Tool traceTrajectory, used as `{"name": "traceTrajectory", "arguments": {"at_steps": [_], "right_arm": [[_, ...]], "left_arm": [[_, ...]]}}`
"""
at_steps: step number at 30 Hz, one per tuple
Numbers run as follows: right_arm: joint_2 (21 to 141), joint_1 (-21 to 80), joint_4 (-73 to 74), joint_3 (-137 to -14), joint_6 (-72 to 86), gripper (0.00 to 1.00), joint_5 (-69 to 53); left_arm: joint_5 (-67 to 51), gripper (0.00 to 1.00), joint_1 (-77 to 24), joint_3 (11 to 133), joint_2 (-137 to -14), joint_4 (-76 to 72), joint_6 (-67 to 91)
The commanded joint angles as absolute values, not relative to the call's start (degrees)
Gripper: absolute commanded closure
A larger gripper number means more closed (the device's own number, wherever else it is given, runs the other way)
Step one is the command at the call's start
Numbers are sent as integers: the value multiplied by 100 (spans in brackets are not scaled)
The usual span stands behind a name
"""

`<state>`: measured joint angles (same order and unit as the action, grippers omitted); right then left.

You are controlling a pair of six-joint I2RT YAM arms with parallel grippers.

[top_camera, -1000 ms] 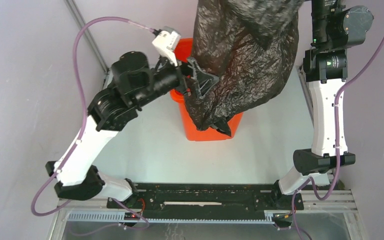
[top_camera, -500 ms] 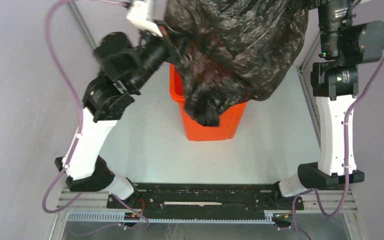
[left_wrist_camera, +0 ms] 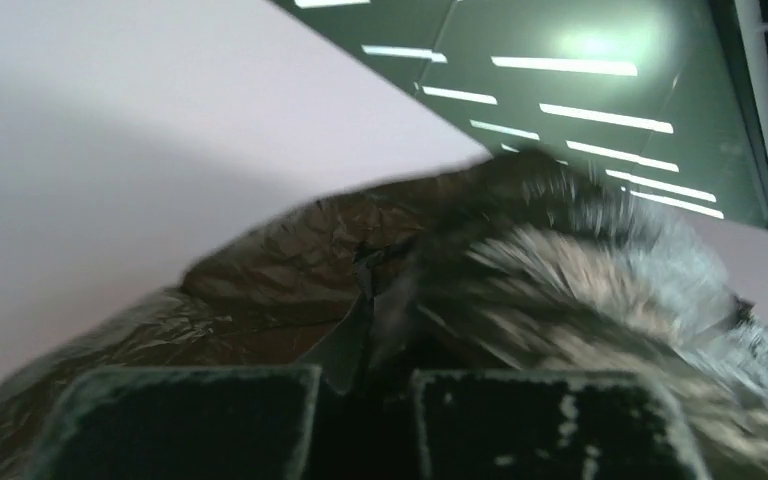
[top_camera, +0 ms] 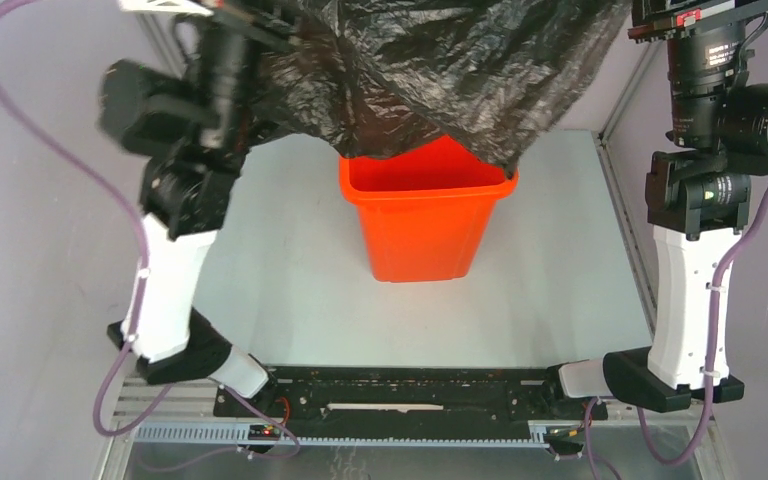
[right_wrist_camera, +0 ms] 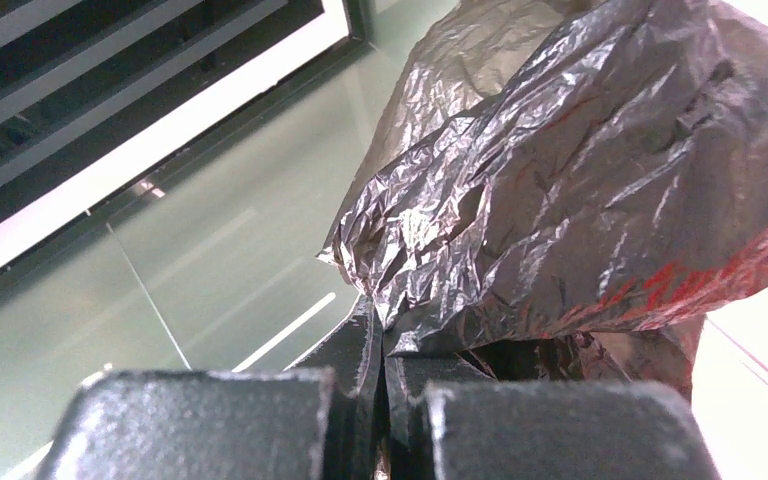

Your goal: Put the trash bags into the trash bin

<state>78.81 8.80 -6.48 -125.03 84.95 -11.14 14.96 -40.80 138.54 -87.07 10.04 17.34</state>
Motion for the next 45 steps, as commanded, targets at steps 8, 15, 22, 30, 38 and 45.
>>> {"name": "traceTrajectory", "arguments": {"at_steps": [8, 15, 22, 30, 38, 45], "right_arm": [[7693, 576, -325, -12553, 7670, 100, -1501], [7657, 404, -198, -12067, 7380, 100, -1807], [7686, 773, -373, -11588, 7343, 100, -1849], [8114, 1602, -239, -11797, 6918, 100, -1639], [8153, 1723, 847, -12117, 6075, 100, -1384], [8246, 1740, 1747, -12212, 5756, 100, -1329]], "left_arm": [[-476, 100, -3812, 13791, -9813, 645, 3251], [-1247, 100, -3428, 13825, -10311, 346, 4017], [-1154, 98, -3028, 11890, -9399, 319, 4396], [-1061, 45, -2431, 9521, -7845, 386, 4394], [-2256, 11, -2279, 8705, -6733, 1488, 3964], [-2640, 13, -2261, 8473, -5916, 2951, 3576]]}}
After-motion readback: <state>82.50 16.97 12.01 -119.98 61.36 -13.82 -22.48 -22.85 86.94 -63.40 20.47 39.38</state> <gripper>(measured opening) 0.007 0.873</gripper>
